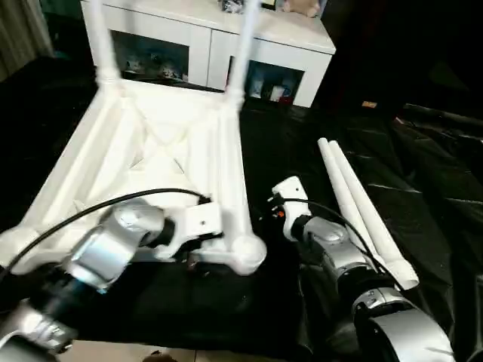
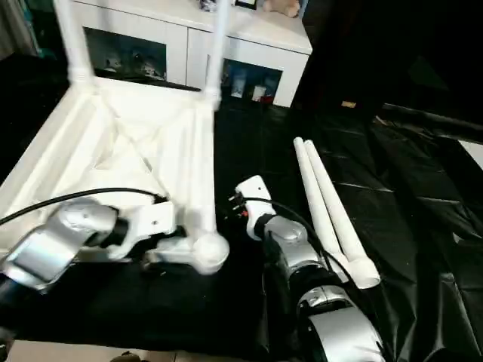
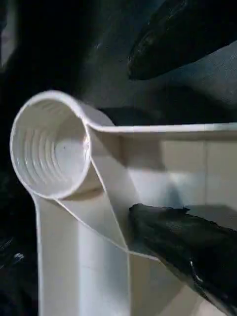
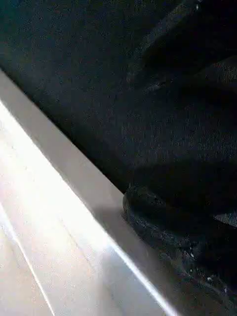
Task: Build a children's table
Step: Rotate table base
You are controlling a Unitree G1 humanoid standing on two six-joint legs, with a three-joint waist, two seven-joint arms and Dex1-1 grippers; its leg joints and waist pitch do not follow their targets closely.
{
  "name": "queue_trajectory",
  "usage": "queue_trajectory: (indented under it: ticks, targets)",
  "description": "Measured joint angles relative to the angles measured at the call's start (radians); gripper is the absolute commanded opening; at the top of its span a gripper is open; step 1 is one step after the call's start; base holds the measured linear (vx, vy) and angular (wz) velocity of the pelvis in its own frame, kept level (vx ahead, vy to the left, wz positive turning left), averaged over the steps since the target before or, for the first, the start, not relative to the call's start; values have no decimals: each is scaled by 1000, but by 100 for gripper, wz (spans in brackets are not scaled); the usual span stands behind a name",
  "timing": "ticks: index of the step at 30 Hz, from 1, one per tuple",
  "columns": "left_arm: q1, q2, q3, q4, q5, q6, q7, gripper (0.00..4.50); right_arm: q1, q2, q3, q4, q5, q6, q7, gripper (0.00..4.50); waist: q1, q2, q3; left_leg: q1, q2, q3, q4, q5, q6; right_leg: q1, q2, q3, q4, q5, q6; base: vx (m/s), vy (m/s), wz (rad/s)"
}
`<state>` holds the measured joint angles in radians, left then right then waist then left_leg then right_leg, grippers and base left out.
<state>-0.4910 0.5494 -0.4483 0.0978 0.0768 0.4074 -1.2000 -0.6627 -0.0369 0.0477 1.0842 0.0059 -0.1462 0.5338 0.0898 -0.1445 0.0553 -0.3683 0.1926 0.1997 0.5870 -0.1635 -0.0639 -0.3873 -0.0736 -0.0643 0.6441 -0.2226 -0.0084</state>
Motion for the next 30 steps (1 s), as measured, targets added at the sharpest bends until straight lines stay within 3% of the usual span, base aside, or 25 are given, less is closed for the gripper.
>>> queue_trajectory:
  ticks: [8, 12, 14, 19, 24, 27, 29, 30]
  targets:
    - [-29, -80, -2, 65, 13, -68, 58, 445, 13, -58, -2, -39, -2, 1, 8, 387, 9, 1, 1, -4, 0, 0, 0, 0, 0, -3, 0, 0, 0, 0, 0, 0, 0, 0]
    - [-32, -83, 21, 2, -40, -70, 39, 445, 102, -132, -16, -228, 34, 39, 119, 387, 22, 3, 3, -10, 0, 0, 1, 0, 2, -8, 0, -1, 0, 0, 0, 0, 0, 0]
    - [-43, -88, 41, -54, -80, -65, 21, 445, 144, -155, -27, -341, 71, 79, 161, 387, 25, 10, 5, -12, 0, 0, 3, -1, 2, -9, 0, -1, 0, 0, 0, 0, 0, 0]
    - [-75, -73, 99, -163, -170, -11, -34, 445, 274, -217, -66, -657, 174, 218, 194, 387, 25, 46, 10, -4, 0, -1, 4, -1, 2, -2, -1, 0, 0, 0, 0, 0, 0, 0]
    - [-71, -92, 178, -215, -253, 73, -8, 445, 397, -224, -94, -871, 184, 322, 116, 387, 24, 86, 14, 2, -1, -2, 2, -1, 2, 3, -1, -1, 0, 0, 0, 0, 0, 0]
    - [-65, -267, 308, -135, -226, 28, 281, 445, 439, -137, -159, -994, 142, 406, -68, 387, 23, 101, 13, 1, -1, -2, 2, -1, 2, 3, -1, 0, 1, 1, 0, 0, 0, 0]
    - [-47, -319, 345, -109, -209, 3, 414, 445, 448, -104, -164, -1064, 120, 448, -151, 387, 19, 102, 11, 2, -1, -2, 1, -1, 1, 3, -1, -1, 1, -2, 4, 0, 0, 0]
    - [8, -366, 382, -114, -199, -46, 510, 445, 488, -80, -179, -1145, 97, 480, -217, 387, 16, 101, 8, 2, -1, -2, -2, -1, 1, 3, -1, -1, -1, -4, 7, 0, 0, 0]
